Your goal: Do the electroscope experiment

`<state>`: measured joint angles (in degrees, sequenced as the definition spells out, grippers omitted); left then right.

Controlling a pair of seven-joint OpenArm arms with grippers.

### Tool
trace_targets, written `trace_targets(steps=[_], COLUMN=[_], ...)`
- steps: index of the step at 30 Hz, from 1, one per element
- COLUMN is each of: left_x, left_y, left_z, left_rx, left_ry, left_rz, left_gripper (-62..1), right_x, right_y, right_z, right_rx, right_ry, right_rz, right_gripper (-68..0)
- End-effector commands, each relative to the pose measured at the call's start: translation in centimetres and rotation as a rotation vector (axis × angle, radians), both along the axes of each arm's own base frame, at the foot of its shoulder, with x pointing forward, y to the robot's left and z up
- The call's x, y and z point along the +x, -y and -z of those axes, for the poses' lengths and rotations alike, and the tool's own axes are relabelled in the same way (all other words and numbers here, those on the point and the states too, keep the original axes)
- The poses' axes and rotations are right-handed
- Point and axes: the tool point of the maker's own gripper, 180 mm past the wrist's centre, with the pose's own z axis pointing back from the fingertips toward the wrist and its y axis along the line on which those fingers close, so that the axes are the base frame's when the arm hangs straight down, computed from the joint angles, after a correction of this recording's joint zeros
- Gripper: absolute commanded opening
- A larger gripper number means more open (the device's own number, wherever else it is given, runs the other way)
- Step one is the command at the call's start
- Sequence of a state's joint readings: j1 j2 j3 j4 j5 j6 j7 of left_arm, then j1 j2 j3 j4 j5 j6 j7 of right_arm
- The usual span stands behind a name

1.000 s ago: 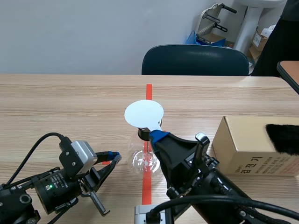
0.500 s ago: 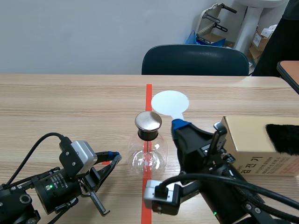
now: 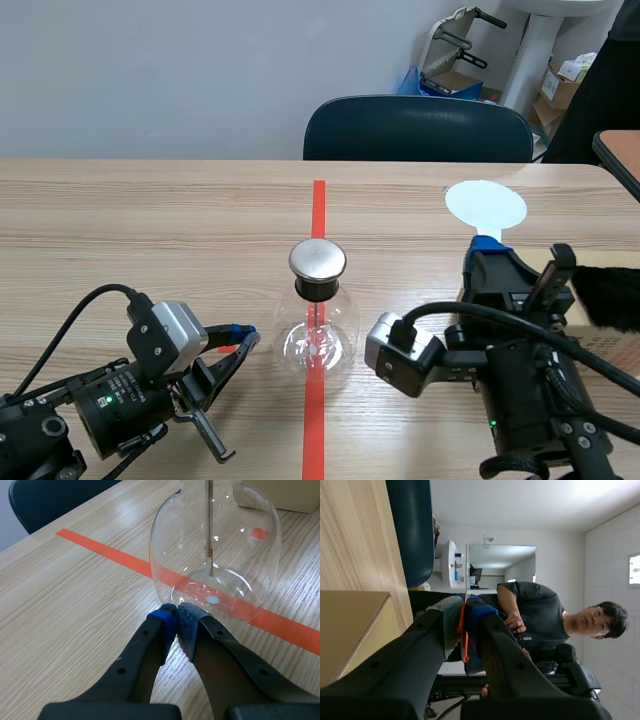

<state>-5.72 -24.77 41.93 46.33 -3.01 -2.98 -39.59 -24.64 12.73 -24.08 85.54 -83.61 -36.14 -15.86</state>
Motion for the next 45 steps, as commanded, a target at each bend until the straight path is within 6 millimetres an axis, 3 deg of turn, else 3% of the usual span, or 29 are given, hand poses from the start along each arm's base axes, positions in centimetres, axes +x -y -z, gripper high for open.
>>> trace_targets(steps=[1, 9, 23, 30, 45], left_x=[0.3, 0.3, 0.3, 0.3, 0.2], left_y=[0.3, 0.3, 0.3, 0.3, 0.3], left_z=[-0.8, -0.8, -0.9, -0.9, -0.8], left_rx=[-0.025, -0.025, -0.025, -0.025, -0.025], left_ry=[0.024, 0.024, 0.025, 0.025, 0.021], left_rz=[-0.004, -0.004, -0.003, -0.003, -0.003], left_gripper=[-56.9, -56.9, -56.8, -56.8, -56.9], right_x=[0.4, 0.3, -2.1, -3.8, -4.9], right_y=[0.4, -0.5, -7.6, -10.0, -11.2], right_z=[-0.8, -0.7, -0.1, 0.2, 0.3], right_rx=[0.003, -0.003, -0.047, -0.064, -0.074], right_ry=[0.031, 0.027, 0.008, 0.001, -0.003], right_rz=[0.015, -0.035, -0.454, -0.619, -0.706], right_gripper=[-65.6, -65.6, -65.6, -65.6, -65.6])
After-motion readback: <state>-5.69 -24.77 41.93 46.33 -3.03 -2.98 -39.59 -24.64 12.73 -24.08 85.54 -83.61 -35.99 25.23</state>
